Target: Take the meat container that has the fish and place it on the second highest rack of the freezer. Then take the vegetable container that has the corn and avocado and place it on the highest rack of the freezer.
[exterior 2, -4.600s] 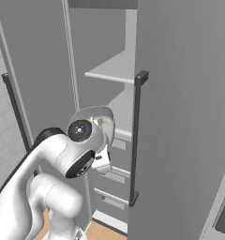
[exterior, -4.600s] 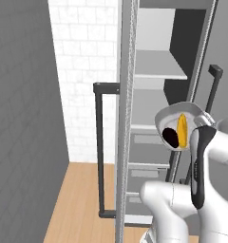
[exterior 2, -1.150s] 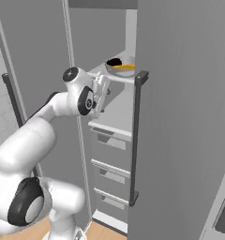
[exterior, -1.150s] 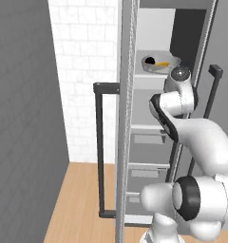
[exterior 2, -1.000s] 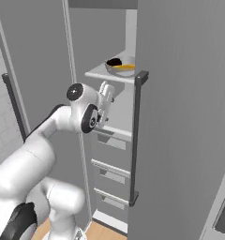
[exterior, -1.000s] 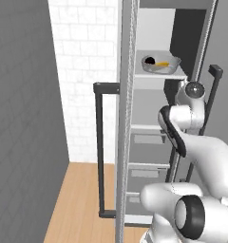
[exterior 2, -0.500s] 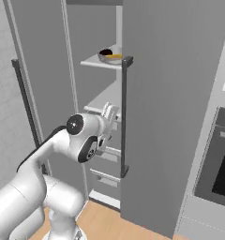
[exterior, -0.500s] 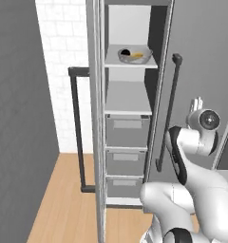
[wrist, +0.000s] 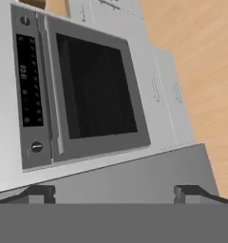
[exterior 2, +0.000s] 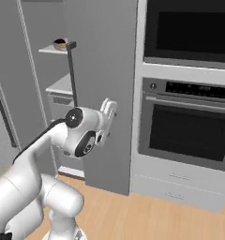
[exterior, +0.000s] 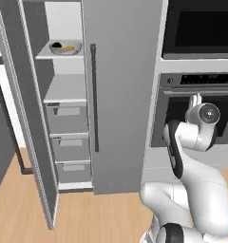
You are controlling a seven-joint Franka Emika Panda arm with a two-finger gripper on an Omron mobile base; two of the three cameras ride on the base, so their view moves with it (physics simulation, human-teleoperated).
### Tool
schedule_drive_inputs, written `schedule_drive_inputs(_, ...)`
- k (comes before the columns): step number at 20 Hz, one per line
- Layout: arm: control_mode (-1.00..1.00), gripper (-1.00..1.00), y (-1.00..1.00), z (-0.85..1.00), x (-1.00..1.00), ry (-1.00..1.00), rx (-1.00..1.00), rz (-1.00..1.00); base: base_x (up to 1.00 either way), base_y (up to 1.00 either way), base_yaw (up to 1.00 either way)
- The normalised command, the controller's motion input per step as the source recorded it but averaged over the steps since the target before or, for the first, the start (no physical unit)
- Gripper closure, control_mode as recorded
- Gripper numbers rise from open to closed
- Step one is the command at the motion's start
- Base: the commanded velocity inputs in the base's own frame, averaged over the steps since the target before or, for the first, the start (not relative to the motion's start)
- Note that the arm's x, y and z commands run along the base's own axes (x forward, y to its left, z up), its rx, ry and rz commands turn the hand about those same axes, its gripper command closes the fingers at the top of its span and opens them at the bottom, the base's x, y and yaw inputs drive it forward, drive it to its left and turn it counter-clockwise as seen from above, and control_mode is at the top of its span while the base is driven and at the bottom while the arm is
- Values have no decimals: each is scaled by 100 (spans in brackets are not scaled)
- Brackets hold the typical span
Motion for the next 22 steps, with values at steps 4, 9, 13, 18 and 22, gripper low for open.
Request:
schedule_drive_inputs(4, 100, -100, 0, 0, 0, 0, 0, 0, -7, -100, -59)
schedule_drive_inputs(9, 100, -100, 0, 0, 0, 0, 0, 0, 28, -100, -47)
schedule_drive_inputs(13, 100, -100, 0, 0, 0, 0, 0, 0, 88, -100, -10)
schedule_drive_inputs(18, 100, -100, 0, 0, 0, 0, 0, 0, 100, -100, -4)
schedule_drive_inputs(22, 100, -100, 0, 0, 0, 0, 0, 0, 75, -100, -6)
